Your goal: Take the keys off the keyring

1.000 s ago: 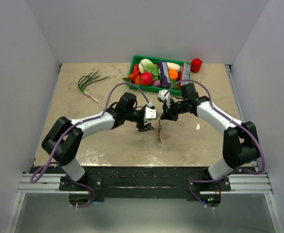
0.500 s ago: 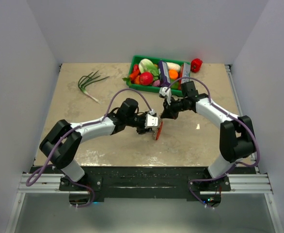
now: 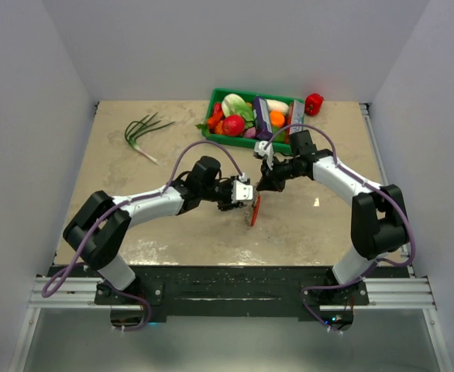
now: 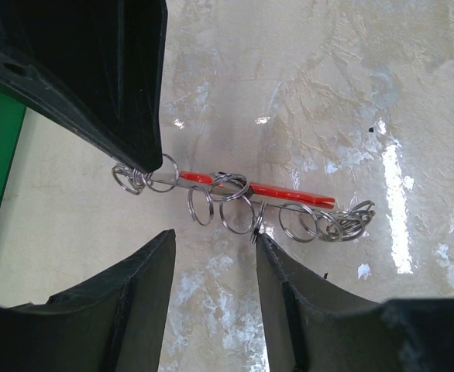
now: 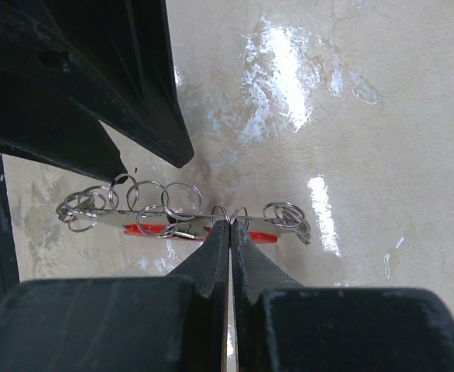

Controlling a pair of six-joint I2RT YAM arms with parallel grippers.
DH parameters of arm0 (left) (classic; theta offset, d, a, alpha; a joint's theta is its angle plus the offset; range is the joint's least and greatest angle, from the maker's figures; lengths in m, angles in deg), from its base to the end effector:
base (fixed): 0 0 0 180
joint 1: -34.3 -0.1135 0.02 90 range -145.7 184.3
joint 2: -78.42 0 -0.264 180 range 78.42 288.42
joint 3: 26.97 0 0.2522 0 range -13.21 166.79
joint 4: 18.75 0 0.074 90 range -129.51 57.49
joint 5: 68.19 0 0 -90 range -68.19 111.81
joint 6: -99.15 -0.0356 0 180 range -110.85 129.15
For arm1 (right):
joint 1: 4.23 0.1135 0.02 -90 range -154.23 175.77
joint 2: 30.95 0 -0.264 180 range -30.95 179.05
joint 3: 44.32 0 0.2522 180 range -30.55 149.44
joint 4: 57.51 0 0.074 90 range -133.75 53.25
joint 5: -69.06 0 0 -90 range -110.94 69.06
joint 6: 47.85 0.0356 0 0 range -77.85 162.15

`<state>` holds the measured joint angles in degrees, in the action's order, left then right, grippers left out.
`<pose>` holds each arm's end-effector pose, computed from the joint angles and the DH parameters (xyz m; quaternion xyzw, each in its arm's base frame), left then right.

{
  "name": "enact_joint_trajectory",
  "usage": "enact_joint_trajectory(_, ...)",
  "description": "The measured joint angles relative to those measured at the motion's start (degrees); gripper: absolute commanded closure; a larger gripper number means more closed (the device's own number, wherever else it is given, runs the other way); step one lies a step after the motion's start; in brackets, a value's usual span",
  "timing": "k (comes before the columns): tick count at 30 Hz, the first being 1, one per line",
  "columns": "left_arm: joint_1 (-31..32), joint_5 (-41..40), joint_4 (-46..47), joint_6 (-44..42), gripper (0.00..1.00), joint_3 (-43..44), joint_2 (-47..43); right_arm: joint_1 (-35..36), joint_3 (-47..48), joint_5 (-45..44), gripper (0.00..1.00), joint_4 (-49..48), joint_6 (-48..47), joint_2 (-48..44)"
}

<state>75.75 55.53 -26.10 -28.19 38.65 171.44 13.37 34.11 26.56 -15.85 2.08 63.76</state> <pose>0.2440 -0.2418 0.2020 0.6421 0.5699 -0.2727 0.4343 0.3122 0.1266 0.2228 -0.5217 0.7170 0.3304 0.3233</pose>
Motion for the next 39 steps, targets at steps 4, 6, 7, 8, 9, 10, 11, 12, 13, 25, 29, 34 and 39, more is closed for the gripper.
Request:
enact_joint_trajectory(4, -0.15, -0.44, 0.44, 0.17, 0.48, 0.0, 0.0, 0.0, 0.0, 0.24, 1.0, 0.59, -0.46, 0.0)
enact_joint_trajectory(6, -0.15, -0.66, 0.81, 0.2, 0.48, 0.04, 0.07, 0.0, 0.0, 0.28, 1.0, 0.92, -0.63, 0.0)
enact_joint_trajectory(7, -0.15, -0.79, 0.92, 0.2, 0.47, 0.15, 0.13, 0.0, 0.0, 0.31, 1.0, 1.05, -0.72, 0.0)
enact_joint_trajectory(8, -0.15, -0.9, 1.18, 0.2, 0.47, 0.24, 0.24, 0.0, 0.0, 0.35, 1.0, 1.2, -0.87, 0.0)
enact_joint_trajectory(9, -0.15, -0.96, 1.31, 0.2, 0.47, 0.35, 0.42, 0.0, 0.0, 0.52, 1.0, 1.33, -1.07, 0.0)
enact_joint_trajectory(10, -0.15, -1.03, 1.49, 0.2, 0.47, 0.44, 0.57, 0.0, 0.0, 0.74, 1.0, 1.49, -1.27, 0.0)
enact_joint_trajectory(11, -0.13, -1.18, 1.9, 0.24, 0.46, 0.46, 0.76, 0.0, 0.0, 1.07, 1.0, 1.62, -1.44, 0.0)
enact_joint_trajectory(12, -0.13, -1.27, 1.97, 0.24, 0.46, 0.46, 0.87, 0.0, 0.0, 1.31, 1.0, 1.77, -1.57, 0.0)
enact_joint_trajectory(13, -0.13, -1.36, 1.99, 0.26, 0.46, 0.46, 0.96, 0.0, 0.0, 1.53, 1.0, 1.9, -1.75, 0.0)
enact_joint_trajectory(25, -0.11, 0.33, 1.46, 0.39, 0.45, 2.69, 2.93, 0.0, 0.0, 1.62, 1.0, 2.43, -2.49, -0.2)
enact_joint_trajectory(29, -0.04, 0.09, 1.75, 1.29, 0.45, 3.13, 3.43, 0.0, 0.0, 1.77, 1.0, 2.64, -2.64, -0.28)
enact_joint_trajectory(34, 0.07, -3.41, 3.54, 4.15, 0.44, 3.13, 3.87, -0.04, 0.0, 1.64, 1.0, 2.78, -3.08, -0.31)
enact_joint_trajectory(39, 0.09, -9.73, 6.88, 7.98, 0.43, 3.48, 4.55, -0.04, -0.02, 1.64, 1.0, 3.19, -3.48, -0.55)
